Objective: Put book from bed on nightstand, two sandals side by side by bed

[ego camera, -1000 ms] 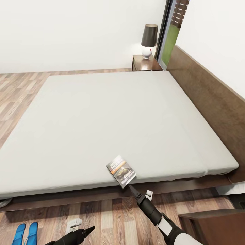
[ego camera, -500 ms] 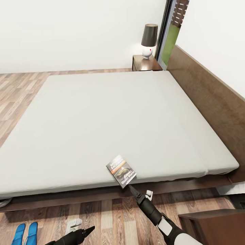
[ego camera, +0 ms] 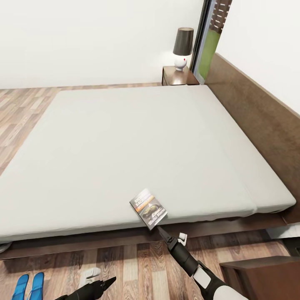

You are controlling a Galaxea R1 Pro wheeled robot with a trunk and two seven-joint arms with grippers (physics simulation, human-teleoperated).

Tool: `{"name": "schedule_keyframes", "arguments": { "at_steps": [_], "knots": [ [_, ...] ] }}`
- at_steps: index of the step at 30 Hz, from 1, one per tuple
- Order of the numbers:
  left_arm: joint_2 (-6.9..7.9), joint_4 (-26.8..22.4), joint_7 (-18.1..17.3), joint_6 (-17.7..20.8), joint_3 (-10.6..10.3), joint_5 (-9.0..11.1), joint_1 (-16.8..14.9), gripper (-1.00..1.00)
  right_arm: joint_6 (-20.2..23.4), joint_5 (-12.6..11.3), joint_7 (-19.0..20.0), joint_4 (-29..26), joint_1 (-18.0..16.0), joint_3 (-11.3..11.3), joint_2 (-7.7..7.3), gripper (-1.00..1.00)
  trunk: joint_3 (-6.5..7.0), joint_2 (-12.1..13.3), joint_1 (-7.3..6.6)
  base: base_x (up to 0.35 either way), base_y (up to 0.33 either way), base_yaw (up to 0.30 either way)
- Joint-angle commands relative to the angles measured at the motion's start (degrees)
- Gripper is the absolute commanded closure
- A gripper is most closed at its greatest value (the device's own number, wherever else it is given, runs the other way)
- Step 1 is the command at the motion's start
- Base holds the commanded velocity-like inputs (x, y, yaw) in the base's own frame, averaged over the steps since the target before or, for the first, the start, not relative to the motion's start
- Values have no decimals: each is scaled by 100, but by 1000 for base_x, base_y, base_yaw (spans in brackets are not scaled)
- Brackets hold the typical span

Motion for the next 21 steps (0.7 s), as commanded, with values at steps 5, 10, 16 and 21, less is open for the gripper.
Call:
{"name": "schedule_keyframes", "arguments": {
  "at_steps": [5, 10, 16, 21],
  "knots": [
    [4, 0, -11, 10, -46, 57, -2, -100, 39, -50, 11, -6, 1, 30, 2, -100, -22, -43, 22, 0, 0, 0],
    [4, 0, -11, 10, -46, 57, -2, -100, 39, -50, 11, -5, 1, 27, 2, -100, -22, -43, 22, 0, 0, 0],
    [4, 0, -11, 10, -46, 57, -2, -100, 39, -50, 11, -3, 1, 25, 0, -100, -40, -83, 44, 0, 0, 0],
    [4, 0, -11, 10, -46, 57, -2, -100, 39, -50, 11, -2, 1, 24, 0, -100, -129, -284, 154, 0, 0, 0]
  ]
}}
